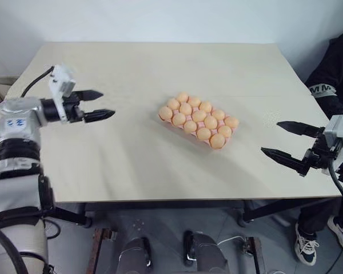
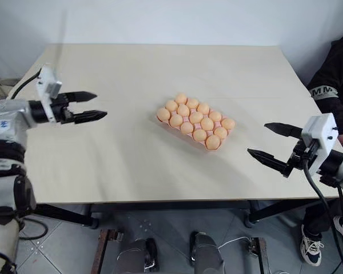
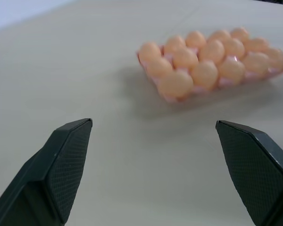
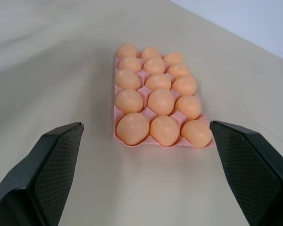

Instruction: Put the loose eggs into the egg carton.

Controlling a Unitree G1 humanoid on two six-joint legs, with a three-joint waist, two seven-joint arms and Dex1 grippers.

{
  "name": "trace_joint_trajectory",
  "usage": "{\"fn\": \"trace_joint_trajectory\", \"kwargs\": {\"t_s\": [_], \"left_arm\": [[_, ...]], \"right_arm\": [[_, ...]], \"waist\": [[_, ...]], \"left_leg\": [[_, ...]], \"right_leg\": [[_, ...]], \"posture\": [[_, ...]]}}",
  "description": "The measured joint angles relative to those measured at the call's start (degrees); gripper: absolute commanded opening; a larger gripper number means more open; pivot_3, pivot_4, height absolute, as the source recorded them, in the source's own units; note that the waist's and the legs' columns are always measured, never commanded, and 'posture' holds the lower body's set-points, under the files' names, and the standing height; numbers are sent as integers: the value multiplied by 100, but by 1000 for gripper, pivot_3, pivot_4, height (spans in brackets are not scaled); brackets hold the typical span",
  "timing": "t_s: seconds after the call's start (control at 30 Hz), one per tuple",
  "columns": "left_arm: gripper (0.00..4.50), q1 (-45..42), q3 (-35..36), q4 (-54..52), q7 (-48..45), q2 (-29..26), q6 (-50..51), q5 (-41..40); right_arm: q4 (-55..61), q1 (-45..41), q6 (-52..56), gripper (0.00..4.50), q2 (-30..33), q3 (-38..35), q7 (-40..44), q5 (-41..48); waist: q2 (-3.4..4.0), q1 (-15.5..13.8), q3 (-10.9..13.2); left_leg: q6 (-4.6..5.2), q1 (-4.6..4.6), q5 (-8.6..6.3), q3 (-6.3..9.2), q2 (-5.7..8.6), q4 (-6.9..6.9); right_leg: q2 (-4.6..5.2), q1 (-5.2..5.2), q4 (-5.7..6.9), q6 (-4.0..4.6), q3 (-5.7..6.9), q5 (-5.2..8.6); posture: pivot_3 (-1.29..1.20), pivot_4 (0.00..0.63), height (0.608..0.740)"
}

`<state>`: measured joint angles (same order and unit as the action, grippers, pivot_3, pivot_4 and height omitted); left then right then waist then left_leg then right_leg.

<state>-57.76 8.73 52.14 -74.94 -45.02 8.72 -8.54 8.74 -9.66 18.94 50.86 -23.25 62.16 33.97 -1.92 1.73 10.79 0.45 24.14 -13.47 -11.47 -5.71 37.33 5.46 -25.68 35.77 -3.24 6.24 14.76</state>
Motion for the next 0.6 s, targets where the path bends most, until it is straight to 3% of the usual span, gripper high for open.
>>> {"fn": "trace_joint_trajectory", "kwargs": {"t_s": [0.23,0.6], "left_arm": [[4467,1085,277,-1343,-710,-569,264,-634],[4467,1468,399,-1782,-988,-1030,484,-977]], "right_arm": [[-614,-598,-157,4500,10,453,412,-168],[-1034,-779,-298,4500,18,557,756,-337]], "waist": [[0,-7,0],[1,-10,0]], "left_leg": [[-2,0,-1,-1,-1,8],[-24,-2,-12,-3,0,9]], "right_leg": [[6,-1,11,2,-3,1],[8,-3,15,3,-6,1]], "posture": [[0,150,740],[0,150,740]]}}
